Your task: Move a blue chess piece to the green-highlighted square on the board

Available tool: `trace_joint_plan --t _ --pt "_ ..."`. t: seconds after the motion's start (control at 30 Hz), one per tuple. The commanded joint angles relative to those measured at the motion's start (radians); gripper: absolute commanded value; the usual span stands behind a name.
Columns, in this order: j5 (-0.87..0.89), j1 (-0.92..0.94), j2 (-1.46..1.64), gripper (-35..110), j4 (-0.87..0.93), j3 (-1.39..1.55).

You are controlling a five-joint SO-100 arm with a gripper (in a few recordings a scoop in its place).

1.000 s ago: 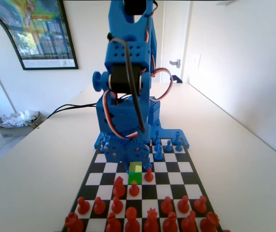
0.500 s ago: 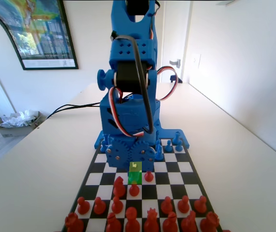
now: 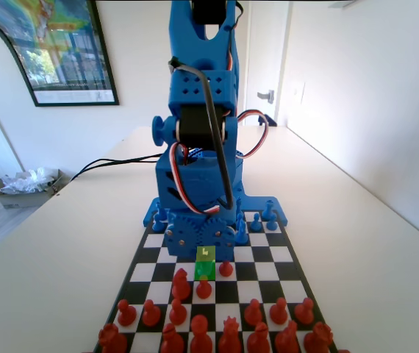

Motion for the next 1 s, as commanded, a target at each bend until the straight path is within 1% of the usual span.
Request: trace_joint_plan --t 0.0,0.17,0.23,0.53,0.8,0.97 --pt "0.006 0.009 0.038 6 -0.003 0.005" --pt "0.003 0.011 0.046 10 -0.02 0.012" --pt "-0.015 0.017 0.049 14 -0.02 0.018" --pt "-0.029 0.038 0.071 12 -0.041 0.026" --pt "-0.021 0.051 0.117 12 0.009 -0.003" --pt "0.0 0.044 0.149 12 0.077 -0.054"
